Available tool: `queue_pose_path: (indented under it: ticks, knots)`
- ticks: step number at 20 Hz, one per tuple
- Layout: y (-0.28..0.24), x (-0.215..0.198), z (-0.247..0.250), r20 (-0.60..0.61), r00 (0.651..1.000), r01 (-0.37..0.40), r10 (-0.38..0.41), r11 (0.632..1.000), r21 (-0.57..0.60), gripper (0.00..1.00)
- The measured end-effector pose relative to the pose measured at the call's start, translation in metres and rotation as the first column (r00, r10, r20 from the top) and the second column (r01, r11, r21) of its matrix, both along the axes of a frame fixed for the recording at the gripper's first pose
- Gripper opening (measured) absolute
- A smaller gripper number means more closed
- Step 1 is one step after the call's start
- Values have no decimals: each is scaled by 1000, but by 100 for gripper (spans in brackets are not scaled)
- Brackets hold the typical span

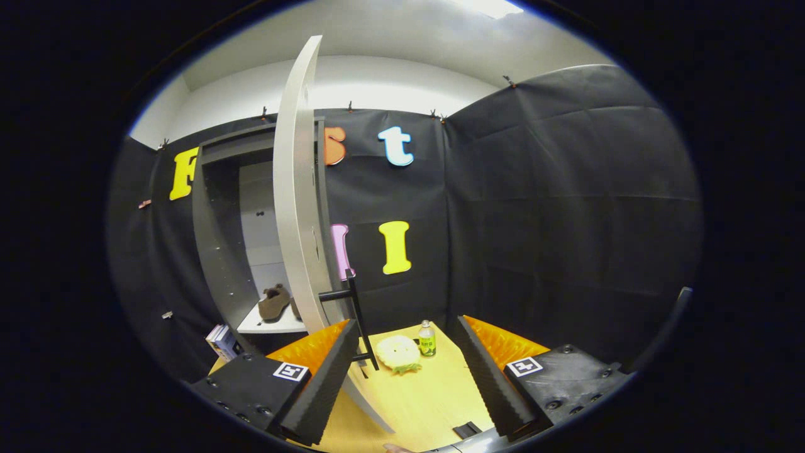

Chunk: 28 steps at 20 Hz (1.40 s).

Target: Open the shoe cabinet door, grab the shoes and put them into the shoe cabinet, then close the shoe cabinet door.

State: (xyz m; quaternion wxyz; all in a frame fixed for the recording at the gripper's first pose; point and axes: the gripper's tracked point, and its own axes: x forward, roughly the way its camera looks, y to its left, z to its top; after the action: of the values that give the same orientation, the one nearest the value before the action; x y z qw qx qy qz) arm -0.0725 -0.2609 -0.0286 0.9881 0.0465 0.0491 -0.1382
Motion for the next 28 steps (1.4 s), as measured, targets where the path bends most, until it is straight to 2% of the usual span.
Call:
queue_pose_path:
  ticks: [4, 13, 20, 28]
  knots:
    - [7, 15, -8, -18, 995, -96, 97, 995, 17, 98]
    - [58, 19, -11, -2, 979, -202, 202, 979, 40, 98]
    - [115, 34, -15, 13, 975, -220, 220, 971, 88, 98]
    - [199, 64, -22, 19, 972, -235, 235, 970, 61, 98]
